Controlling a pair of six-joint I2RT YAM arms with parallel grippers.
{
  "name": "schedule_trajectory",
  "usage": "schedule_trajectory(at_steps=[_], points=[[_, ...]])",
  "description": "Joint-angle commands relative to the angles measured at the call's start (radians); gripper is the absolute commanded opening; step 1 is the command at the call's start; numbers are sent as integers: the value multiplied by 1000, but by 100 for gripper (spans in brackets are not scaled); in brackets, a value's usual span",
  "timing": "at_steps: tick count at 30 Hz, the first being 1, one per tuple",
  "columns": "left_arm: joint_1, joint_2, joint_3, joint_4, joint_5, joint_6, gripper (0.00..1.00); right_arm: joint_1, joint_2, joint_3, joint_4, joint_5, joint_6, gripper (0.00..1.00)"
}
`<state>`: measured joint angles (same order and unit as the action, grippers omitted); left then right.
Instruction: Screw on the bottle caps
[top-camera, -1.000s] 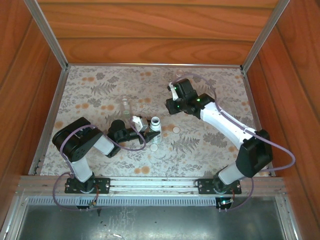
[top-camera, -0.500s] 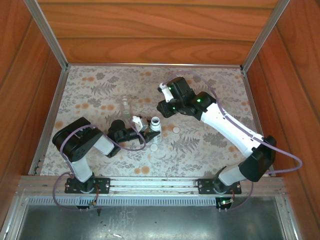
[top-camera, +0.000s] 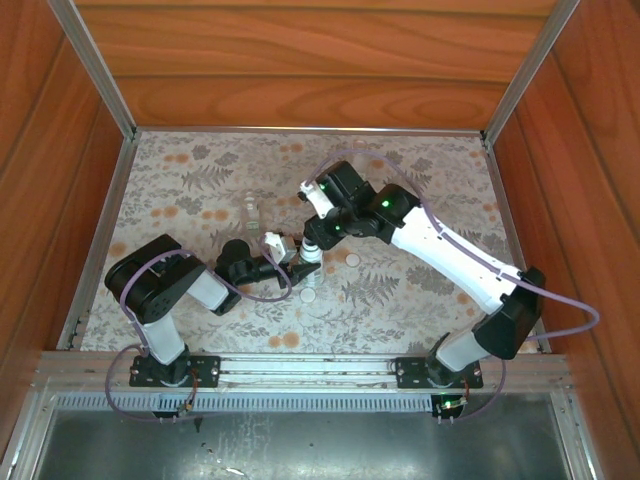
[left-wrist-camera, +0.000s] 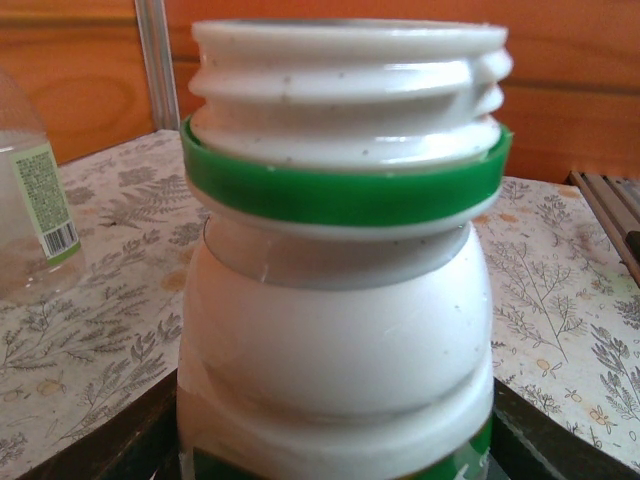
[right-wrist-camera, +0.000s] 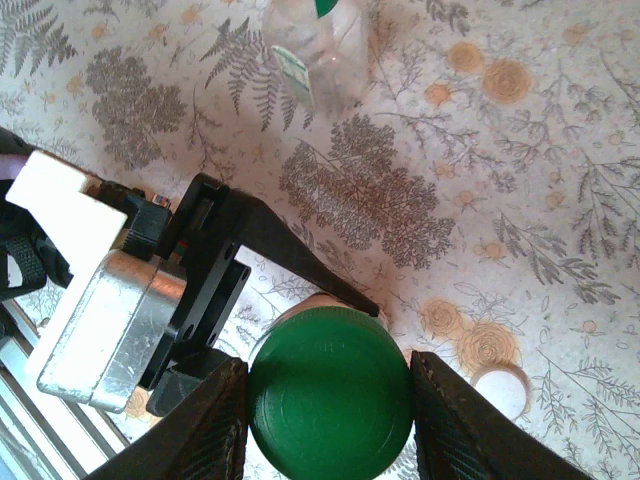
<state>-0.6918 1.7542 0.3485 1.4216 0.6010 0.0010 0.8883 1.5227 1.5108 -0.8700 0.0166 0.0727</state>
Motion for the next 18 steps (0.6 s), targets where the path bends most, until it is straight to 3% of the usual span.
schedule_trajectory(at_steps=[1,18], points=[[4,22,7,-6,21,4,59,19,36,35,-58,-2,-34,44],[3,30,7,-6,21,7,59,60,54,46,-105,59,-54,43]])
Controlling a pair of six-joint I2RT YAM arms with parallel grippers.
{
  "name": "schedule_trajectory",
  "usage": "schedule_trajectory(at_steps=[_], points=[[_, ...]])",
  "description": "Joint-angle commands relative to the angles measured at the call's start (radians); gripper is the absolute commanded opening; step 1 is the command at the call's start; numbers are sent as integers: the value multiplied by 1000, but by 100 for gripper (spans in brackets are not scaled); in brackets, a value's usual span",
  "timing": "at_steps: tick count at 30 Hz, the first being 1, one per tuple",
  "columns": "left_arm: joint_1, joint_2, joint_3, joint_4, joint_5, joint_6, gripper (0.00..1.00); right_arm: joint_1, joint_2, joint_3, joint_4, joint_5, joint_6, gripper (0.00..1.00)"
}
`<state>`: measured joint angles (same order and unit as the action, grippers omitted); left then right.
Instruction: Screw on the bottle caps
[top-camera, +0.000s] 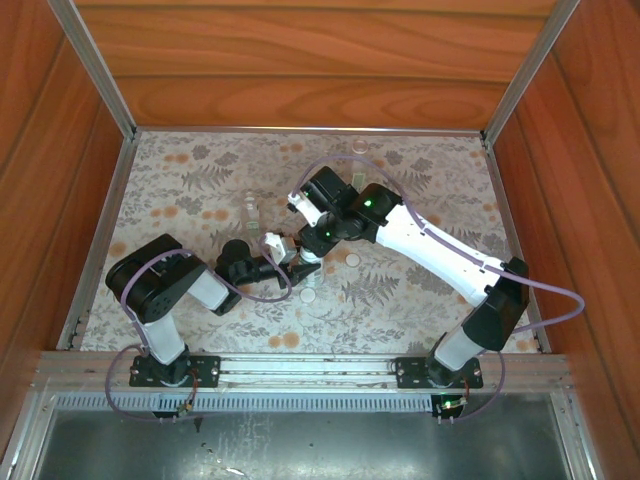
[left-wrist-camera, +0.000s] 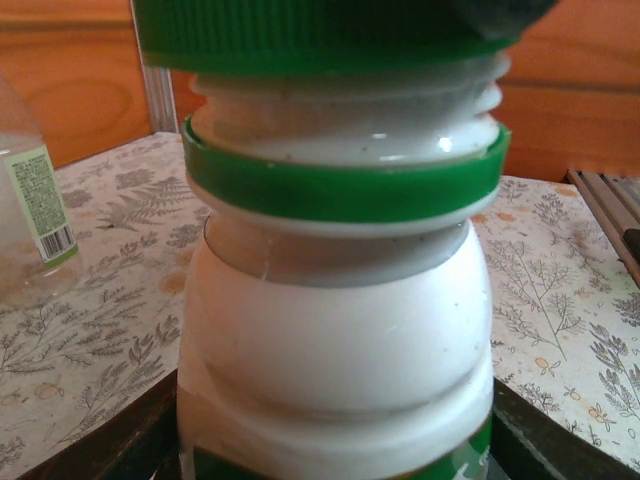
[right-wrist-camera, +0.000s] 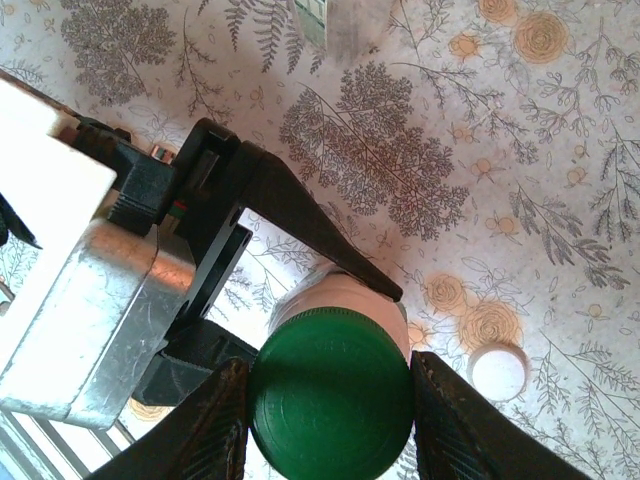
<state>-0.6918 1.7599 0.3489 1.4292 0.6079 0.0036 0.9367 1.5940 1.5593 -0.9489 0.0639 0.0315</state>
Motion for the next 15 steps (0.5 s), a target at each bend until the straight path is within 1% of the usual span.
schedule_trajectory(at_steps=[1,9,15], points=[[2,24,6,-13,15,5,59,11,-20,-5,-29,11,-10,43],[3,24,7,-13,13,3,59,21,-18,-14,-39,54,-21,43],[2,26,8,-13,14,3,59,24,-20,-28,-26,41,-22,43]])
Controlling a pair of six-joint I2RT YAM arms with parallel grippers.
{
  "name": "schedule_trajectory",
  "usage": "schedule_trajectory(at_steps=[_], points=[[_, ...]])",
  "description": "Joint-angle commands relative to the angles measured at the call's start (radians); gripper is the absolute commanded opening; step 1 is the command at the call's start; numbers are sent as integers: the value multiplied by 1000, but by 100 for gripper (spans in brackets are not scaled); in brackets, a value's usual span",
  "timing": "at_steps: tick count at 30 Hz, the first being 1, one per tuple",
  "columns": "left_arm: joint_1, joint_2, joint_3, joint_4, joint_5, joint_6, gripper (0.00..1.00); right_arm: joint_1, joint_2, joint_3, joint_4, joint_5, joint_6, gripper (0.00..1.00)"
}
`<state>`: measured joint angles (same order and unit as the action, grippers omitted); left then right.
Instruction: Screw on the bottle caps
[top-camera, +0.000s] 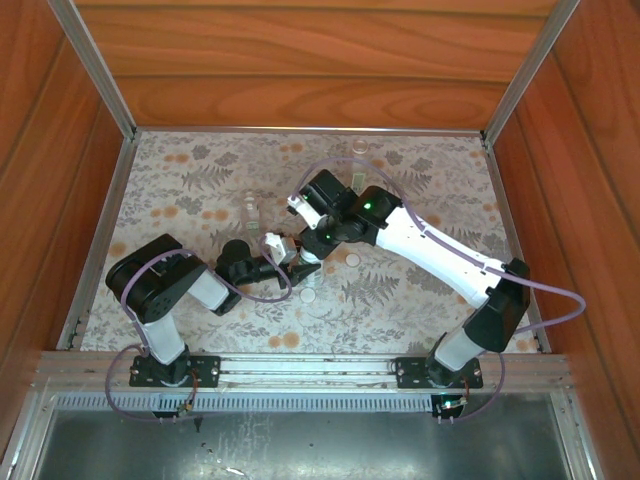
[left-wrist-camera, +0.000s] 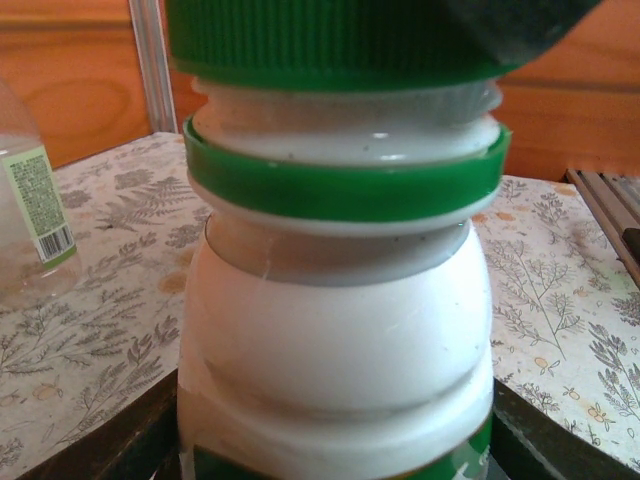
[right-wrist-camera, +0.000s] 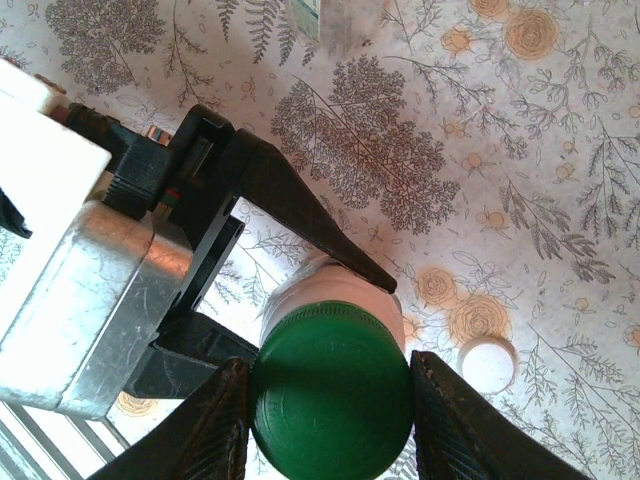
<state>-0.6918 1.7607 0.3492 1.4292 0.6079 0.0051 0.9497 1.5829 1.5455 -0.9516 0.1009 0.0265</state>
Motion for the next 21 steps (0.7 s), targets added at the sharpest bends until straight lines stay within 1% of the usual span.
schedule_trajectory(at_steps=[1,6,10,14,19,21], points=[[2,25,9,-13,14,1,59,11,-6,-17,-20,2,-16,43],[3,23,6,-13,14,3,59,12,-4,-36,11,21,1,44],[2,22,7,-13,12,3,59,11,-10,-33,19,35,4,47],[3,20,6,-13,13,4,59,11,-25,-38,36,41,9,47],[2,18,5,-13,12,5,59,11,-57,-50,68,54,11,57],[2,17,5,-13,11,4,59,11,-77,-60,88,58,13,66]])
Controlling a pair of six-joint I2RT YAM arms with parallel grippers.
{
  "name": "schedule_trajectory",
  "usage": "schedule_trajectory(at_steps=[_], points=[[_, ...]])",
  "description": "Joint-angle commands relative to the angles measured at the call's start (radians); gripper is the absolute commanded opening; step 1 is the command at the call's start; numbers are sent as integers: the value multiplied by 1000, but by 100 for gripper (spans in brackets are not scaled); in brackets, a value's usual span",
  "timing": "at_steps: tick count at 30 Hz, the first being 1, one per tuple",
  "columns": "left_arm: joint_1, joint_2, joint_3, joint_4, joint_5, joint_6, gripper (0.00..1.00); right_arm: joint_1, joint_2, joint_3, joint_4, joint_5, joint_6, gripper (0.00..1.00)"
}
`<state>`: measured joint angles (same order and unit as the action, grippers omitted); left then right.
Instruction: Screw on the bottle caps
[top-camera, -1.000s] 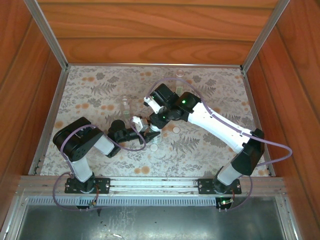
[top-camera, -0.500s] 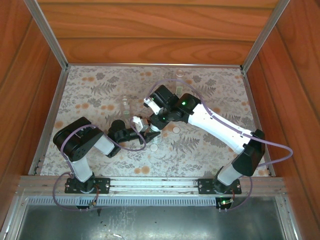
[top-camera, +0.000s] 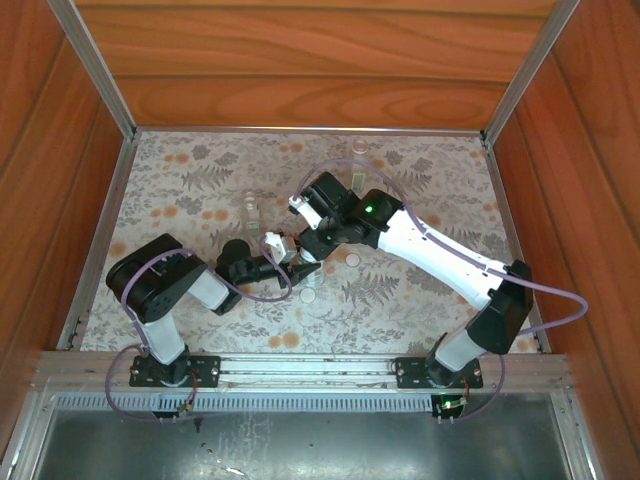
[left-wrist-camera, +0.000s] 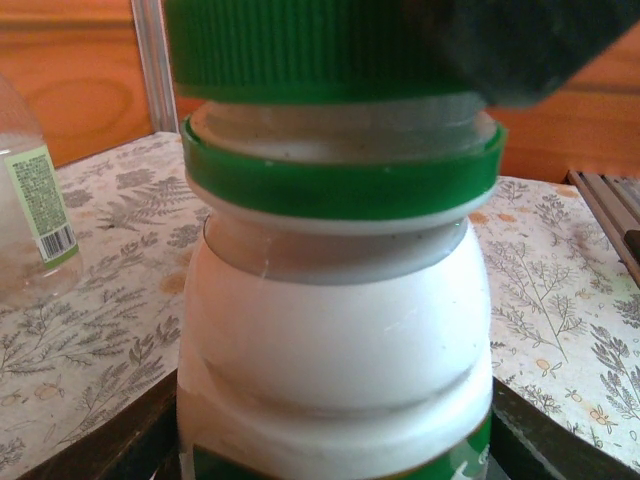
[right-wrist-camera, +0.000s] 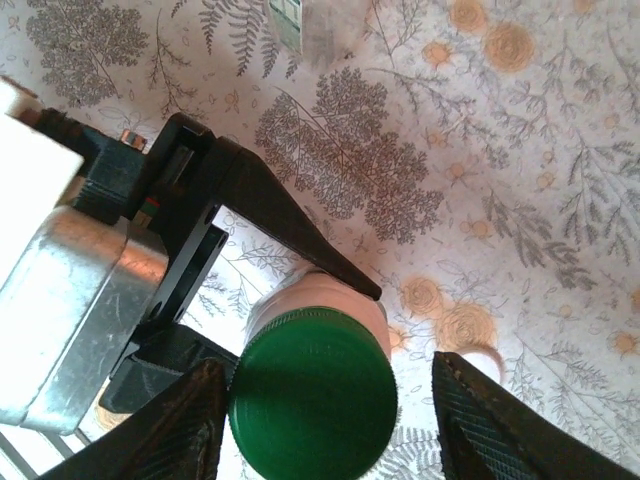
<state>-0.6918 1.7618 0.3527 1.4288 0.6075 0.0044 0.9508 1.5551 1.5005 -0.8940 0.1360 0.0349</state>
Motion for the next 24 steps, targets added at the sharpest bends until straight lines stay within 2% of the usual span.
schedule_trajectory(at_steps=[1,5,9,13,24], points=[[3,16,0,-13,11,6,59,9,-60,-21,43,24,2,68],[3,15,0,-13,11,8,59,7,-99,-52,100,24,15,71],[2,13,0,-13,10,8,59,-5,-84,-54,83,37,29,53],[3,10,-3,-13,10,7,59,-12,-80,-80,85,35,35,41],[2,11,-4,-13,8,9,59,-20,-88,-139,70,30,57,36]])
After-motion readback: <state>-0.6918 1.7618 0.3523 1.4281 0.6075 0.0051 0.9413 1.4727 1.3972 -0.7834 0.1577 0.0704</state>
